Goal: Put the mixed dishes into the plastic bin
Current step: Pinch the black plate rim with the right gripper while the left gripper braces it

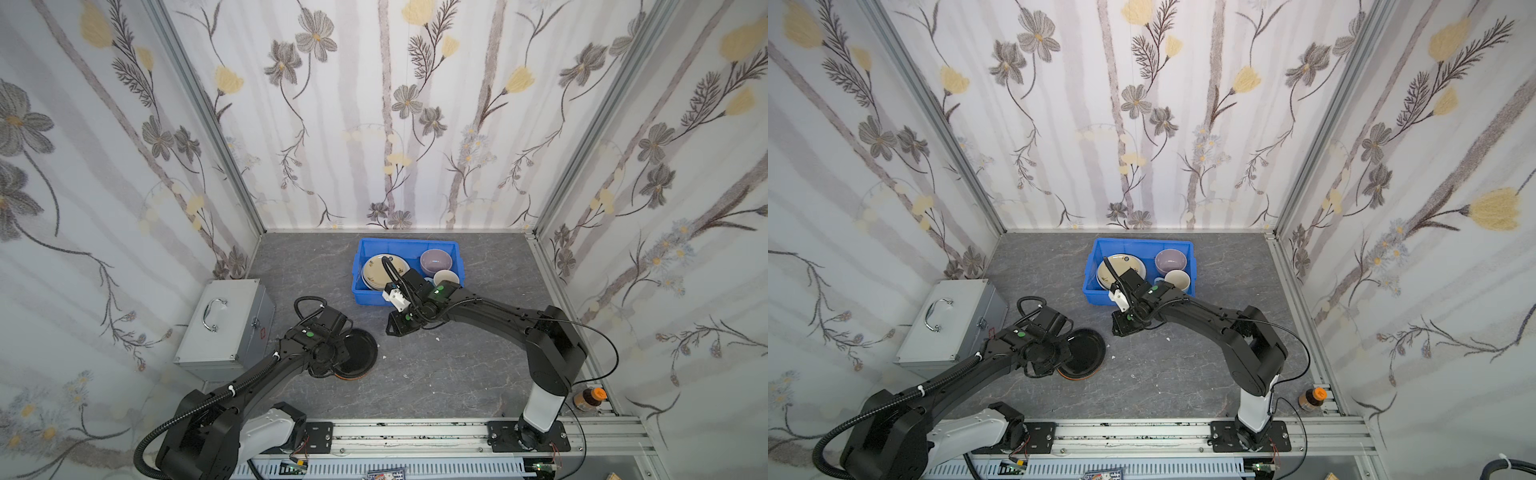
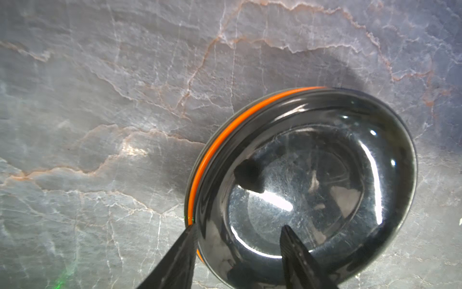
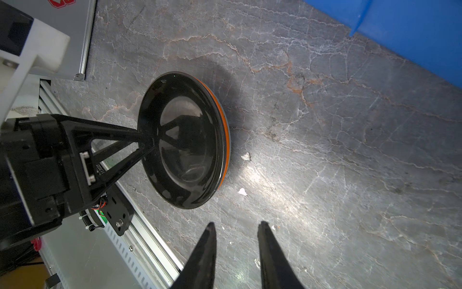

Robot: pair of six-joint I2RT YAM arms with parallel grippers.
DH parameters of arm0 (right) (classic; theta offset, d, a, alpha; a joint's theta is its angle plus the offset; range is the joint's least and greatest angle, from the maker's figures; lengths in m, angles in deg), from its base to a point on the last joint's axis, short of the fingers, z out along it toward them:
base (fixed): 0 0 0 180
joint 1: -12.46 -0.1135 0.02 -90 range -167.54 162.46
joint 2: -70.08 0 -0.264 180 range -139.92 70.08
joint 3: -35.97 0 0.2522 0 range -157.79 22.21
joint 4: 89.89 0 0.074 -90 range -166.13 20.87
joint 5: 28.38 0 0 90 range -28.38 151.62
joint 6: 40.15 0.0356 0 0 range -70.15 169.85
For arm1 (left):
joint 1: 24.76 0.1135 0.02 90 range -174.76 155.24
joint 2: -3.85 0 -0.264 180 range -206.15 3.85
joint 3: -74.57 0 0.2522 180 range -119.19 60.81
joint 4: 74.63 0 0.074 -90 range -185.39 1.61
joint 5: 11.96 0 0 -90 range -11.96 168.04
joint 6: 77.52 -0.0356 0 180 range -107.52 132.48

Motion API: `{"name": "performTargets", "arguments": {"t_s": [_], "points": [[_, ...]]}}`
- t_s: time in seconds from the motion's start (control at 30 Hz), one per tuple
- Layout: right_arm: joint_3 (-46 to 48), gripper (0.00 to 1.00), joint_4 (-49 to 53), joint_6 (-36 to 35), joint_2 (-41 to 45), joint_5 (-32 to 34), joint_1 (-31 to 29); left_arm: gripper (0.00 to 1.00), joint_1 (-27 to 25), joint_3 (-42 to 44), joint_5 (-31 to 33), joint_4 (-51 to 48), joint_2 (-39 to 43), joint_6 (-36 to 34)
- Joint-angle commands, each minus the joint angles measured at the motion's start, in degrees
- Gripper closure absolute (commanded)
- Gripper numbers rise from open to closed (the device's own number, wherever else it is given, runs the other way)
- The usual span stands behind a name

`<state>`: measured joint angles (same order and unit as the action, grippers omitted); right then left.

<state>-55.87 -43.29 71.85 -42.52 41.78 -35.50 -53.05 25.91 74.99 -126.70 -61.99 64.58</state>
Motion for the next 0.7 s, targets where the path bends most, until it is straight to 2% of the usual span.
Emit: {"name": "performTargets", "arguments": {"t_s": [0.0,0.67], "points": [[-0.56,0.69,-1.60,-0.44,-0.60,-1.07,0.08,0.44,0.08,-0.46,0.94,0.66,-1.07,-0.50],[-3.20,0.68,-2.03,-2.74,-6.66,-7.27,-1.39,0.46,0.09,-2.68,-0.64,3.46,-4.82,-1.91]]}}
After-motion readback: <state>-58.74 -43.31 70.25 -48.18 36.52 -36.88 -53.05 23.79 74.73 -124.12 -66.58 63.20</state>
